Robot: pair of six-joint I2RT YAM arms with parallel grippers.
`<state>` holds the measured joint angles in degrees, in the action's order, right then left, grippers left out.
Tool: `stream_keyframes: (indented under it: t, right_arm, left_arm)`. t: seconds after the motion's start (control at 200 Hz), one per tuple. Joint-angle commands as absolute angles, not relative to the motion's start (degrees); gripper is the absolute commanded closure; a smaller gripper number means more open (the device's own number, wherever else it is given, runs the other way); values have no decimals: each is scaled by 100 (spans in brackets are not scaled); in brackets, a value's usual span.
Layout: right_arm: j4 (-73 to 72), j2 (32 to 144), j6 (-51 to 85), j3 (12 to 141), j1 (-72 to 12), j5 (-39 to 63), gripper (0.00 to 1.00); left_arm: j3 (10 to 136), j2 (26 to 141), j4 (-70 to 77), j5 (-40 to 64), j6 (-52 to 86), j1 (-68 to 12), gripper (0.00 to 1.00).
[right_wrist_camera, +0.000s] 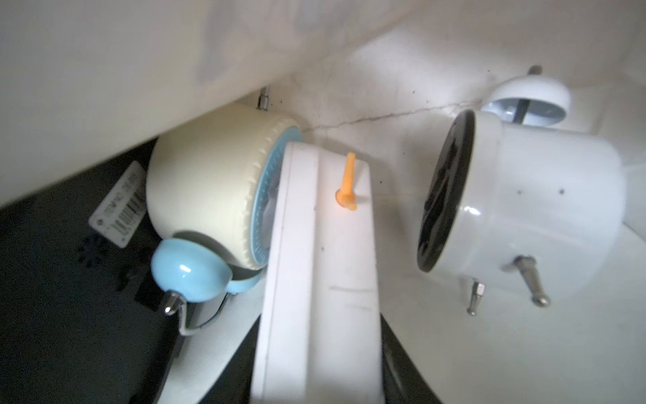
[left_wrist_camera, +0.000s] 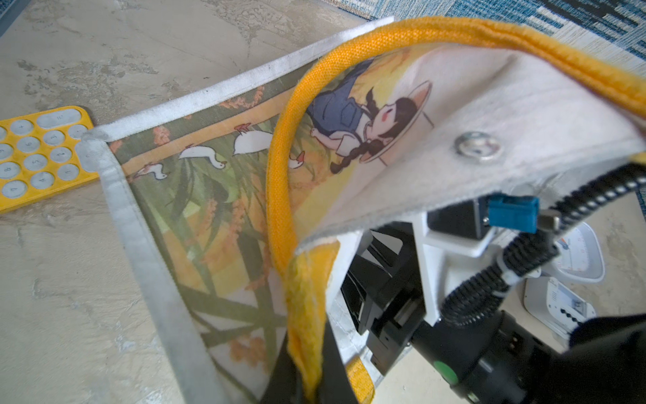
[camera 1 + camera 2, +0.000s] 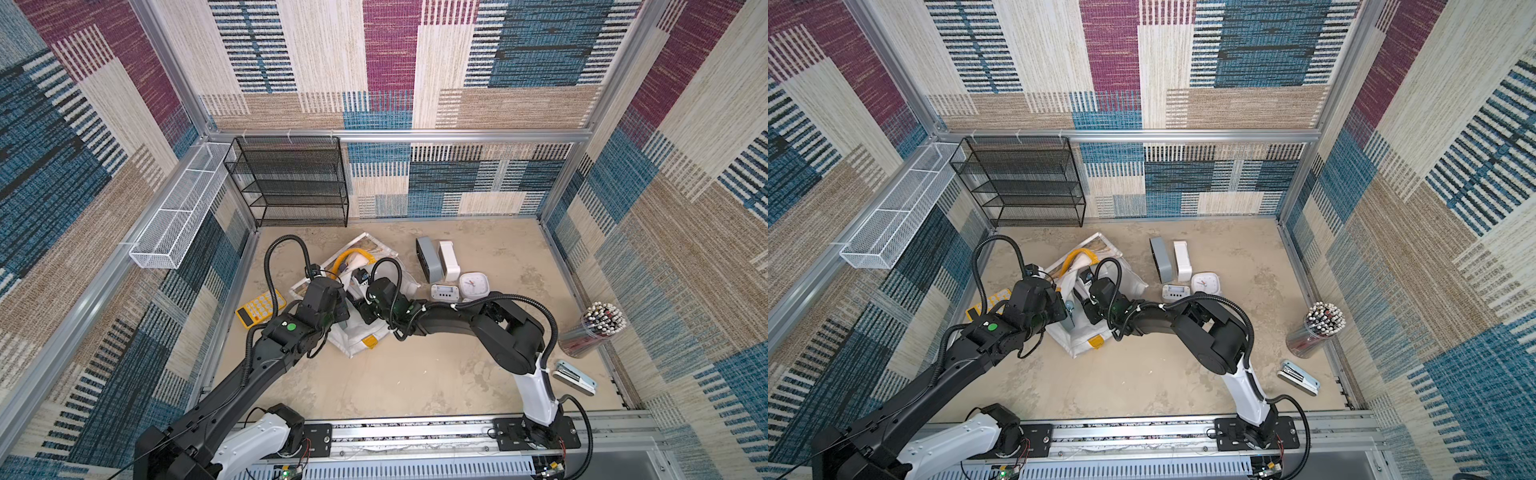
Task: Take the alarm clock out of the canvas bag
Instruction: Pick up the alarm from the canvas bag.
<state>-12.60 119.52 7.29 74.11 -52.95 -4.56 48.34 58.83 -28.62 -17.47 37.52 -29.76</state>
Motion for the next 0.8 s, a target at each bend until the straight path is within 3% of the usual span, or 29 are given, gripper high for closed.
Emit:
stream_keyframes:
  t: [0.0, 0.796]
  right_arm:
    - [-1509, 11784, 773, 7294, -5325, -392, 73]
    - [-1607, 10656, 966, 6204, -5508, -633, 74]
  left_arm:
    - [4862, 5891, -3041, -1794, 3794, -2972, 100]
    - [4790, 5838, -3057, -1877, 3848, -2979, 100]
